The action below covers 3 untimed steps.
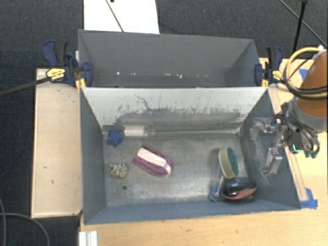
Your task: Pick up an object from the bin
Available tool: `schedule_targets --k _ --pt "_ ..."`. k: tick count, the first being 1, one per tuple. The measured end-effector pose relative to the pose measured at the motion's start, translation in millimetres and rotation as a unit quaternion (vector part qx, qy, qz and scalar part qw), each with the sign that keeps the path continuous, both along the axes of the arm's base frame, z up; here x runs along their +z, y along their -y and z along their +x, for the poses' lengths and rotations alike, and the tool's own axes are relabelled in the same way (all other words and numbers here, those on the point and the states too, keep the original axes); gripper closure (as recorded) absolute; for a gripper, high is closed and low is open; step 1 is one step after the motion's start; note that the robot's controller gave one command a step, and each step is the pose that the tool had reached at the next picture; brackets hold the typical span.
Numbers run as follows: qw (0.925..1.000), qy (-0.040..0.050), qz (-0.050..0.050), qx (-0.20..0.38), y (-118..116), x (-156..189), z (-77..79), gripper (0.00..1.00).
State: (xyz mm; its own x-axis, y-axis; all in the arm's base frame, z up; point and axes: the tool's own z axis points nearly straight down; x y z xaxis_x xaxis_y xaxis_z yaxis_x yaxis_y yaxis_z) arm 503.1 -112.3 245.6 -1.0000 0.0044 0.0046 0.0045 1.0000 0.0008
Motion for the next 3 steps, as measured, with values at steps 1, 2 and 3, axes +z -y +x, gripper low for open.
schedule_targets --k 1,2,3 --pt "0.9632 0.0177 -0.004 0.268 -11.1 -169.1 27.8 0.00" --pt "0.9421 0.0075 -0.001 0.335 -60.4 -143.8 30.0 0.00" --pt "0.9534 0.0057 -0.001 0.302 -34.7 -144.7 70.0 0.00"
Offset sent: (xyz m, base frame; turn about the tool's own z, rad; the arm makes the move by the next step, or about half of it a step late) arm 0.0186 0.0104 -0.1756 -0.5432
